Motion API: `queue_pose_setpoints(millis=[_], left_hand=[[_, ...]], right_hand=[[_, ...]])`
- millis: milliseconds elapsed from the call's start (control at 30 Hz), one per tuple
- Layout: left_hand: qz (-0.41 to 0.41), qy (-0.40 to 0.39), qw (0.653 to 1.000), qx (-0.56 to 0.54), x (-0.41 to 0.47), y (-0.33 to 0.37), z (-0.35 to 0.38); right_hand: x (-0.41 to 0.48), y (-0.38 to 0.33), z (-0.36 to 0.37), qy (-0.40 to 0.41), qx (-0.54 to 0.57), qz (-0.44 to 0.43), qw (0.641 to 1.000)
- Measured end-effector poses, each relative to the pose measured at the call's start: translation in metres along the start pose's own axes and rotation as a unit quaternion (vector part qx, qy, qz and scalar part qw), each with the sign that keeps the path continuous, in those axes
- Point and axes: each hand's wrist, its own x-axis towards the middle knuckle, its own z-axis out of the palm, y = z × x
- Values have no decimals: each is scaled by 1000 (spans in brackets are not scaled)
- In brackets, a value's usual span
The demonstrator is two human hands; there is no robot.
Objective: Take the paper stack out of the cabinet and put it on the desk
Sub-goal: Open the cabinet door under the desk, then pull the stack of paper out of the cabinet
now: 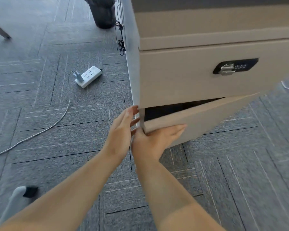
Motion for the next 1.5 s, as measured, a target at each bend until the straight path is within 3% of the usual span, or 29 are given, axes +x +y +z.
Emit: queue_pose_setpoints(millis=[267,433,567,733,867,1000,1167,1267,1500], left_hand=[[-35,18,999,7,-7,10,9],[-92,43,995,-22,-43,-20,49],[-132,1,991,-9,-83,-39,80],[-128,-19,992,12,-118,-42,109],[-122,4,992,30,-107,-43,103],[-120,15,991,59,-75,-52,93],[-123,27,988,89,-24,-83,90],[-143,46,984,95,15,-108,91],[-180,113,965,157,111,-166,99]], right_hand=[[-43,45,-115,-76,-27,-1,997],[-43,59,-159,-66,-76,18,995],[-44,64,-200,-35,-20,110,993],[-36,72,-270,0,-84,109,990],[-19,79,-306,113,-78,155,978],[-7,90,-301,241,26,209,947],[25,92,-268,311,191,237,900],[55,101,-242,264,197,321,888],[162,147,-166,144,169,327,919]])
